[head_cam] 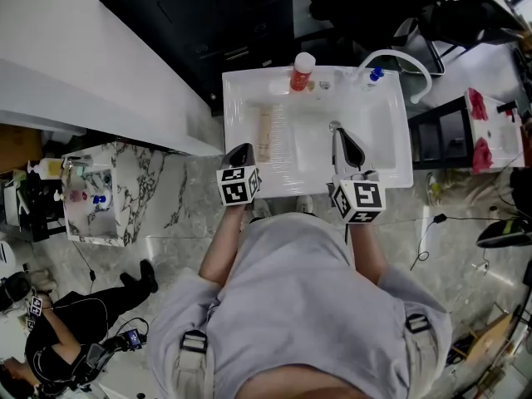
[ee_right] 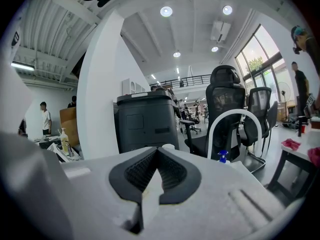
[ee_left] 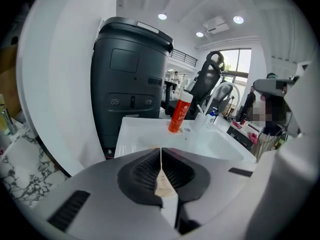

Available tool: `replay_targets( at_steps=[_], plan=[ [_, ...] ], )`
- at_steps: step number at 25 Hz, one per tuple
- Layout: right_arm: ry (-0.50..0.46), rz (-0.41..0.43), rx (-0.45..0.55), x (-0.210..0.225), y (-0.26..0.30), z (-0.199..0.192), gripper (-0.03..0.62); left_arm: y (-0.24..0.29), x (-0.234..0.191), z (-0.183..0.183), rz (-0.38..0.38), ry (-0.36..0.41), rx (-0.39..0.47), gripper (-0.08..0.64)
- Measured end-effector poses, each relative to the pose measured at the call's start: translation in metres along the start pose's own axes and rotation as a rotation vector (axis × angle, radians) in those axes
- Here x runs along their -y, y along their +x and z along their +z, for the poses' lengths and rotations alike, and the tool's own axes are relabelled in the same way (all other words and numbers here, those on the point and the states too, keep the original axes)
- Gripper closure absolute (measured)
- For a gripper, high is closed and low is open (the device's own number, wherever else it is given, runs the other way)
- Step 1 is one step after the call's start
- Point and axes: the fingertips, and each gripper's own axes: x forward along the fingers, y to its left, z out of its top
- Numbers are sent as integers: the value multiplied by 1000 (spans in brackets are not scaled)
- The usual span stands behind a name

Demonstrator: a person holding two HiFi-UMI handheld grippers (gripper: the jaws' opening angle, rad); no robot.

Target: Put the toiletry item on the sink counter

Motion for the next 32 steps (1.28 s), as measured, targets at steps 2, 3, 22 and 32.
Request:
replay_targets(
  at_steps=[2,3,22,32],
  plan=[
    [0,1,1,0,0,1,588,-5,1,10,3,6,27,551],
    [0,1,2,1,0,1,588,-8,2,14,5,11,41,551],
    [1,-2,10,1,-5,2,588,-53,29,87,-23,80,253,555],
    [4,4,25,-3,-5,7,589,-82,36,120,-16,118,358,555]
  ],
)
